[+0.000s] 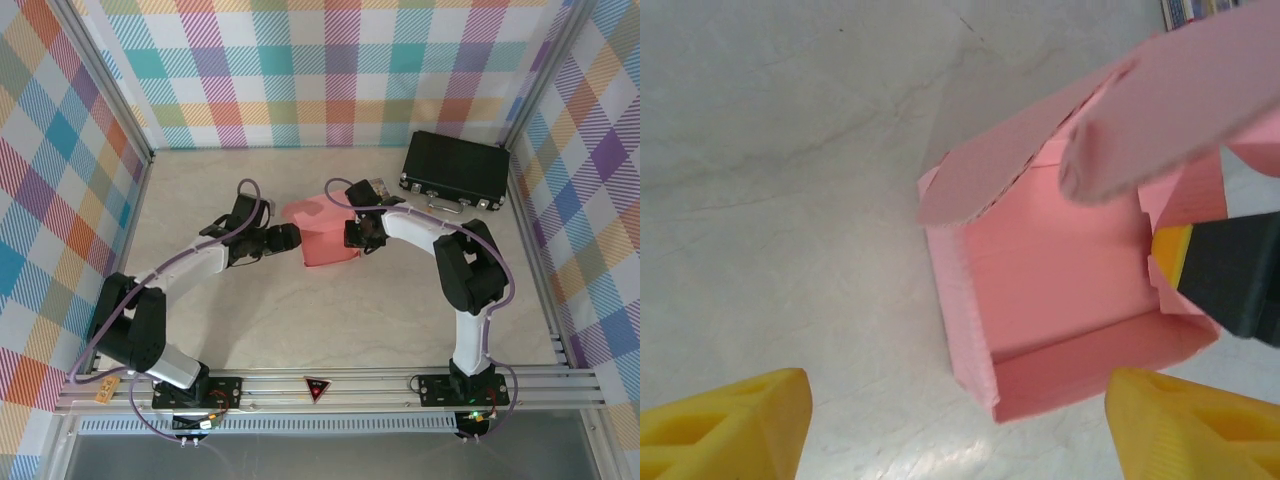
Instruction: Fold the paper box
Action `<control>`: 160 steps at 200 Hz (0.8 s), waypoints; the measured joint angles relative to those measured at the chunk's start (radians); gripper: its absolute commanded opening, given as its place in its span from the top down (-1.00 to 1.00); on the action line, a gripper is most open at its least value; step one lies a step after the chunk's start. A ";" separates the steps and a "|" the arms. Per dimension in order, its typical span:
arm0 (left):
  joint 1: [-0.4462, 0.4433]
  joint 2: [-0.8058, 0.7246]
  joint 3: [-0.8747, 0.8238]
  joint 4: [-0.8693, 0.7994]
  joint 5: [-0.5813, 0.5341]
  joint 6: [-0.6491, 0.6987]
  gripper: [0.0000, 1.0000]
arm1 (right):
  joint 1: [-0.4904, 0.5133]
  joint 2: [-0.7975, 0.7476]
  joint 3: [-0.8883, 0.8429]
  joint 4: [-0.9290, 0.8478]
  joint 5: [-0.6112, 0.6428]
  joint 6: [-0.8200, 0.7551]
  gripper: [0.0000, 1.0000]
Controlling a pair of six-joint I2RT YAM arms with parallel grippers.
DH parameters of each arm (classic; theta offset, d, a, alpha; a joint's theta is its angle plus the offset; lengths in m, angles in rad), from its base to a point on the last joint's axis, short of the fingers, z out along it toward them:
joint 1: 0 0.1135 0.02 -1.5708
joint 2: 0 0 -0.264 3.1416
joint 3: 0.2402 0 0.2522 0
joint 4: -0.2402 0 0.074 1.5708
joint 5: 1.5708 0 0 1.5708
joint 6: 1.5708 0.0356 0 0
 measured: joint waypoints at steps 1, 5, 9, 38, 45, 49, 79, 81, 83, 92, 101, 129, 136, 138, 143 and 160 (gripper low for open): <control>0.000 0.002 0.000 0.001 0.000 -0.002 -0.47 | 0.000 0.001 0.001 0.000 0.000 0.000 0.34; -0.003 0.013 0.000 0.012 0.000 -0.005 -0.45 | -0.001 0.004 0.003 0.000 0.000 0.000 0.37; -0.008 0.027 0.002 0.020 0.000 -0.010 -0.43 | -0.002 0.006 0.004 0.000 0.000 0.000 0.40; -0.035 0.121 0.028 0.043 -0.001 -0.030 -0.28 | -0.006 0.032 0.008 0.000 -0.001 -0.001 0.54; -0.041 0.138 0.035 0.048 -0.003 -0.034 -0.24 | -0.006 0.039 0.008 0.000 -0.001 -0.002 0.55; -0.043 0.148 0.040 0.049 -0.005 -0.035 -0.22 | -0.006 0.043 0.008 0.000 -0.002 -0.002 0.57; -0.059 0.196 0.083 0.049 -0.031 -0.037 -0.04 | -0.010 0.056 0.007 0.002 -0.010 -0.002 0.56; -0.060 0.200 0.087 0.049 -0.034 -0.039 -0.03 | -0.011 0.056 0.007 0.002 -0.011 -0.002 0.56; -0.060 0.202 0.091 0.048 -0.035 -0.037 -0.02 | -0.011 0.056 0.007 0.003 -0.013 -0.002 0.56; -0.064 0.215 0.106 0.048 -0.040 -0.035 0.02 | -0.012 0.056 0.007 0.004 -0.017 -0.001 0.55; -0.067 0.230 0.121 0.048 -0.047 -0.037 0.07 | -0.015 0.056 0.006 0.006 -0.023 -0.001 0.55; -0.080 0.261 0.153 0.031 -0.071 -0.036 0.12 | -0.019 0.056 0.002 0.018 -0.036 0.002 0.54; -0.085 0.266 0.157 0.026 -0.077 -0.036 0.16 | -0.023 0.056 -0.001 0.021 -0.040 0.002 0.53; -0.086 0.267 0.157 0.025 -0.079 -0.036 0.18 | -0.024 0.056 -0.001 0.021 -0.043 0.002 0.53; -0.092 0.270 0.158 0.021 -0.083 -0.035 0.22 | -0.025 0.056 -0.004 0.025 -0.044 0.002 0.53; -0.106 0.282 0.175 -0.003 -0.099 -0.034 0.32 | -0.027 0.055 -0.011 0.035 -0.050 0.003 0.52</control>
